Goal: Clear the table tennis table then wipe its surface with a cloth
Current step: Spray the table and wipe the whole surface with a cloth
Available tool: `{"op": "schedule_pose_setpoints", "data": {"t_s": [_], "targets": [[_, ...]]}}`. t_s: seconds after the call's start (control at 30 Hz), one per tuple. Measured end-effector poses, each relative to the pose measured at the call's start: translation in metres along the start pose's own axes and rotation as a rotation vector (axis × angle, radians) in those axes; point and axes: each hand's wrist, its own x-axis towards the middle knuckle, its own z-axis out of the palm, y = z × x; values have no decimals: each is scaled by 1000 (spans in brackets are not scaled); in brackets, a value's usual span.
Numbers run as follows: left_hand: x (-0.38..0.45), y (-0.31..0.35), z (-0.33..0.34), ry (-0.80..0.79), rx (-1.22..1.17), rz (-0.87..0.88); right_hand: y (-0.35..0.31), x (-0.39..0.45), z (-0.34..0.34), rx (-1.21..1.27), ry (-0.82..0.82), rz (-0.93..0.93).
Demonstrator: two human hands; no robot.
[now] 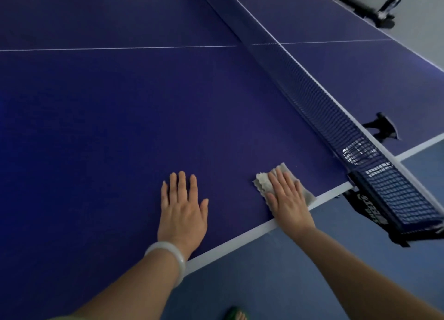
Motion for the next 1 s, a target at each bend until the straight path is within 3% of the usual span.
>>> {"op": "schedule_pose_setpoints", "data": {"t_s": [0.23, 0.33, 0.43, 0.57, 0.7, 0.77, 0.9, 1.0], "targets": [[0, 2, 2, -34, 7, -10, 53, 23, -1, 100, 98, 449], [1, 2, 4, -20, 16, -13, 62, 56, -5, 125, 108, 531], [2, 2, 4, -22, 26, -18, 47, 86, -8, 105, 22, 429], [2, 2, 5, -17, 33, -14, -22, 65, -6, 18, -18, 42], [2, 0, 4, -12, 4, -1, -52, 2, -5, 164, -138, -301], [1, 0, 2, -8, -39, 2, -33, 2, -7, 198, -99, -278], [4, -5, -6, -31, -278, -3, -11, 35, -12, 223, -97, 110], [-1, -21, -23, -29, -580, -83, -49, 34, -8, 165, -128, 57]]}}
